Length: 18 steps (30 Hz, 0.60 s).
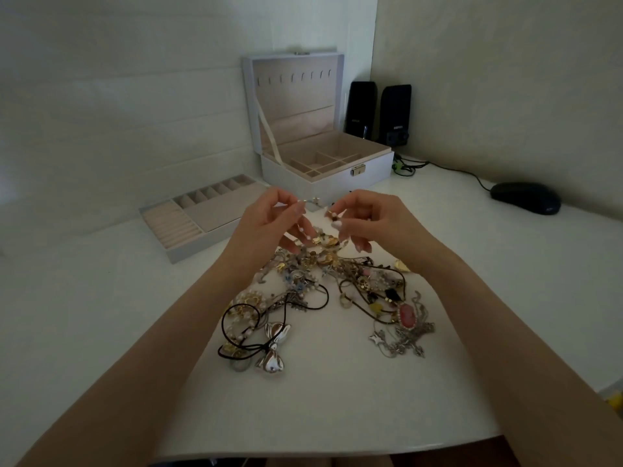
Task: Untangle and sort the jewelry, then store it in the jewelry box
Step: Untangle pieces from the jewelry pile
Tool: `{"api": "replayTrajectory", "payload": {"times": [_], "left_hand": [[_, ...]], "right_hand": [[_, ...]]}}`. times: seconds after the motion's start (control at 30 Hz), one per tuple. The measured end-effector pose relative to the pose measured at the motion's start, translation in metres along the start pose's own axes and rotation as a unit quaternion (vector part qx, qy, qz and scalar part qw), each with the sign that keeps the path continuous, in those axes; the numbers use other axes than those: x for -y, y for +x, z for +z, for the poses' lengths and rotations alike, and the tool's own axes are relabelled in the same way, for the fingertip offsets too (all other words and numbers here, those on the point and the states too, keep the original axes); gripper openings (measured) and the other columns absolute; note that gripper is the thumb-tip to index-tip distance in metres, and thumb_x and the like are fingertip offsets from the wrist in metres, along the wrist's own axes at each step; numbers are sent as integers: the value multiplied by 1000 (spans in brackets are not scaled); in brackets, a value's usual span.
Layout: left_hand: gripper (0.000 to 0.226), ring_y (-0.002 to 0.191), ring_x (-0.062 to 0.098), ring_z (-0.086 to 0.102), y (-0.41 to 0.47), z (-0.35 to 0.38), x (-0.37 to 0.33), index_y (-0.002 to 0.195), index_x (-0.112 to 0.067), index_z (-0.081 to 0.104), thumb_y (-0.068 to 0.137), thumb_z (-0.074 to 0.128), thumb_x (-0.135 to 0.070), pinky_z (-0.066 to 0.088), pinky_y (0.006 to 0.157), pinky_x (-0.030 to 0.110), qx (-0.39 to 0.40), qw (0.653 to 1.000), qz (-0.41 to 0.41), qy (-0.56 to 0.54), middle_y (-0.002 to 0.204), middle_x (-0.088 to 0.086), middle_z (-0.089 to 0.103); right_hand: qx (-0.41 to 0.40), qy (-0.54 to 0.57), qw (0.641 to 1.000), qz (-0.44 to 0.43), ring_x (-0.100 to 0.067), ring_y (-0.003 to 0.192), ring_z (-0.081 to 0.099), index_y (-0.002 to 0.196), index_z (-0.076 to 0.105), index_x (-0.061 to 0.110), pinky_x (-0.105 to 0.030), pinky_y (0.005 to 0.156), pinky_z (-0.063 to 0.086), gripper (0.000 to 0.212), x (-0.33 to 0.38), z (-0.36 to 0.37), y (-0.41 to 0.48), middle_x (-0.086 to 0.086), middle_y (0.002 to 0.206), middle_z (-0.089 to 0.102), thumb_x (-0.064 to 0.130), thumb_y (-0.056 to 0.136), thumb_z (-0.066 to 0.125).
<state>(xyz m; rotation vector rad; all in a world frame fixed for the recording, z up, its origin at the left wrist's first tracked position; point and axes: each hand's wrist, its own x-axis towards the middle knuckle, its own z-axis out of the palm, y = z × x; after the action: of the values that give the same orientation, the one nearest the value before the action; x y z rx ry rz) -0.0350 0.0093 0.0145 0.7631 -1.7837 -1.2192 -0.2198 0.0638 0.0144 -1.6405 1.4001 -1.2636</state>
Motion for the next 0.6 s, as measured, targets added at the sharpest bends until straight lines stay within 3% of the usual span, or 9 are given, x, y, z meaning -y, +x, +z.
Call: {"api": "replayTrajectory", "payload": {"times": [0.17, 0.3, 0.37, 0.47, 0.6], "left_hand": [[15, 79, 23, 69, 1, 0, -1, 93, -7, 44, 102, 36, -16, 56, 70, 29, -15, 999, 6, -28, 75, 4, 72], [14, 68, 25, 64, 1, -2, -1, 91, -8, 40, 102, 33, -13, 55, 75, 41, -4, 998, 16, -54, 91, 10, 73], [16, 61, 25, 59, 0, -2, -2, 86, -8, 41, 101, 35, -10, 57, 73, 41, 3, 998, 19, -55, 96, 10, 73], [17, 50, 16, 52, -1, 0, -3, 81, -7, 44, 98, 41, -8, 55, 67, 31, 18, 998, 7, -61, 97, 7, 72], [21, 43, 12, 42, -3, 3, -5, 76, -7, 48, 94, 50, -16, 53, 60, 26, 33, 998, 2, -50, 95, 5, 73]], "right_hand": [[108, -117, 987, 23, 7, 61, 55, 103, 67, 20, -7, 58, 39, 27, 0, 3, -3, 9, 87, 69, 16, 78, 76], [149, -151, 977, 34, 7, 49, 48, 73, 61, 27, -5, 52, 34, 23, -2, 7, -3, 24, 55, 57, 11, 77, 76], [134, -123, 983, 40, 6, 48, 49, 69, 62, 23, -5, 52, 35, 23, -2, 7, -2, 22, 50, 56, 7, 75, 77], [100, -54, 992, 54, 0, 55, 56, 81, 68, 10, -12, 55, 44, 14, 0, 4, -3, 13, 59, 64, 5, 72, 78], [88, -18, 994, 69, -10, 60, 59, 83, 70, 7, -20, 61, 50, 12, 0, 0, -3, 0, 69, 67, 4, 73, 77]]}}
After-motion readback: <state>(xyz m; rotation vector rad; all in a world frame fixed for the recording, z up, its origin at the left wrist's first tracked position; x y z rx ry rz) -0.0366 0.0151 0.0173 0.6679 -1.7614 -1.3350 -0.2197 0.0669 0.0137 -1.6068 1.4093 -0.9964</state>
